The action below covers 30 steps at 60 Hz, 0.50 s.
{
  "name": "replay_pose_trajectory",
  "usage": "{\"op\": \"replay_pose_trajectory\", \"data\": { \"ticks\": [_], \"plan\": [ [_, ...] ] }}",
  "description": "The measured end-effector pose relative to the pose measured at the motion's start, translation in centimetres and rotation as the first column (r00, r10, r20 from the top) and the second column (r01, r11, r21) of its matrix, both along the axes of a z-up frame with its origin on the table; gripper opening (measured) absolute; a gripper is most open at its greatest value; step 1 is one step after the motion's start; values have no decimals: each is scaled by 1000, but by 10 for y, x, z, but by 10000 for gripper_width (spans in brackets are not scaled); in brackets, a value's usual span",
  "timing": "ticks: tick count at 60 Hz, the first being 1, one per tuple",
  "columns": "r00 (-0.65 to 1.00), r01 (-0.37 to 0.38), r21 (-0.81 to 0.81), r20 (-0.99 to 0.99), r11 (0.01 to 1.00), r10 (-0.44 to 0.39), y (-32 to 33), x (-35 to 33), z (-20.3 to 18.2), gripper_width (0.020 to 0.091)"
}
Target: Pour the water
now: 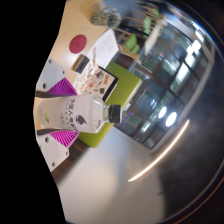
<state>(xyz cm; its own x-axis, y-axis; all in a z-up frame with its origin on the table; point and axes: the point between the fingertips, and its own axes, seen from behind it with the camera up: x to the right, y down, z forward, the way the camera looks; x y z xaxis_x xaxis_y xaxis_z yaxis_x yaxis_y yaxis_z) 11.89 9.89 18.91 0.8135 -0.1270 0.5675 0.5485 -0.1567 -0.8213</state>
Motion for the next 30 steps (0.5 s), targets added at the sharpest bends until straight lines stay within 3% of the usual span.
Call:
{"op": "replay_pose_trajectory", "data": {
  "ticks": [9,14,23,30],
  "plan": [
    [880,-45,-37,472,998,57,29,-88,31,424],
    [749,-54,-69,657,996,86,41,-137,28,424],
    [329,-39,-98,938,994,105,60,-198,2,423],
    [16,-43,-119,993,992,119,66,-225,-9,424]
  ]
}}
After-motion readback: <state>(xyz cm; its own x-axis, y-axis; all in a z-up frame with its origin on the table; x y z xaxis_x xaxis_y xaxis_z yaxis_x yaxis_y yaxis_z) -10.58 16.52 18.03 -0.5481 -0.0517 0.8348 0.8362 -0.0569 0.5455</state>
